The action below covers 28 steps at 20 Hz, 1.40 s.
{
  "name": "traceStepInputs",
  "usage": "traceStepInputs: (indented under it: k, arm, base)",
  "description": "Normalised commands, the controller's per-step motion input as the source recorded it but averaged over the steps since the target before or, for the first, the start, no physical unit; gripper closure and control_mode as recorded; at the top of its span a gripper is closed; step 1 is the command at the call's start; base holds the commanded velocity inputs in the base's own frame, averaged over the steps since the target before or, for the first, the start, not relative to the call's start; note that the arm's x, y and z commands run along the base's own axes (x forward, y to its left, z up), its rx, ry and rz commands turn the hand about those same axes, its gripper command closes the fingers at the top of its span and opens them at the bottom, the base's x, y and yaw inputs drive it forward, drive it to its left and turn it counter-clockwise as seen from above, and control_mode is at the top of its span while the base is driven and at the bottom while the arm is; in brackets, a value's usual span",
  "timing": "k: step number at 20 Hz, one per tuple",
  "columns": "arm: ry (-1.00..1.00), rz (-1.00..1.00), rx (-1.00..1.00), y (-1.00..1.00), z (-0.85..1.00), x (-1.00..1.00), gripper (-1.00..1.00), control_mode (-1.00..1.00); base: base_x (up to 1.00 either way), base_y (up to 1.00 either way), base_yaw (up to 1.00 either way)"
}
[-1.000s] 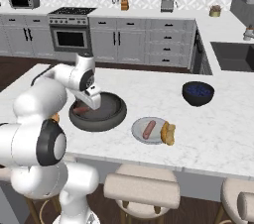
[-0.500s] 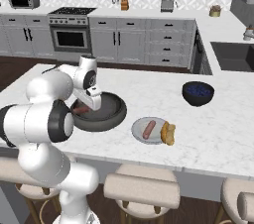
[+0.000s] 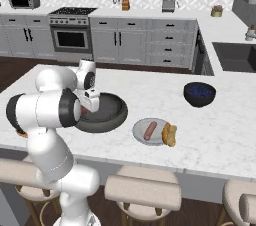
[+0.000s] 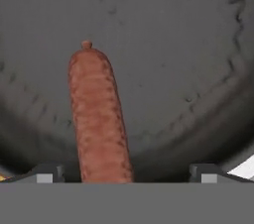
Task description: Place one bun and one sausage from the bowl on each plate.
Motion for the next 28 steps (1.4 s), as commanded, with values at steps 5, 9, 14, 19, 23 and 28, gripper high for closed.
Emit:
traceStepInputs:
  k: [5, 9, 14, 19, 23, 28]
  arm:
    - [0.01, 0.00, -0.03, 0.16, -0.25, 0.00, -1.00, -1.00]
    - [0.00, 0.00, 0.00, 0.01, -0.11, -0.02, -1.00, -1.00]
    - [0.00, 0.00, 0.00, 0.00, -0.01, 0.00, 1.00, -1.00]
    - [-0.02, 0.00, -0.02, 0.07, 0.09, 0.00, 1.00, -1.00]
    - [-0.06, 0.01, -0.15, 0.37, 0.43, -0.22, 1.00, -1.00]
    - [-0.19, 0.26, -0.16, 0.95, 0.69, -0.65, 1.00, -1.00]
  base:
    - [0.00, 0.00, 0.00]
    - [0.00, 0.00, 0.00]
    - [0.00, 0.00, 0.00]
    - [0.00, 0.00, 0.00]
    - [0.00, 0.00, 0.00]
    - [0.00, 0.00, 0.00]
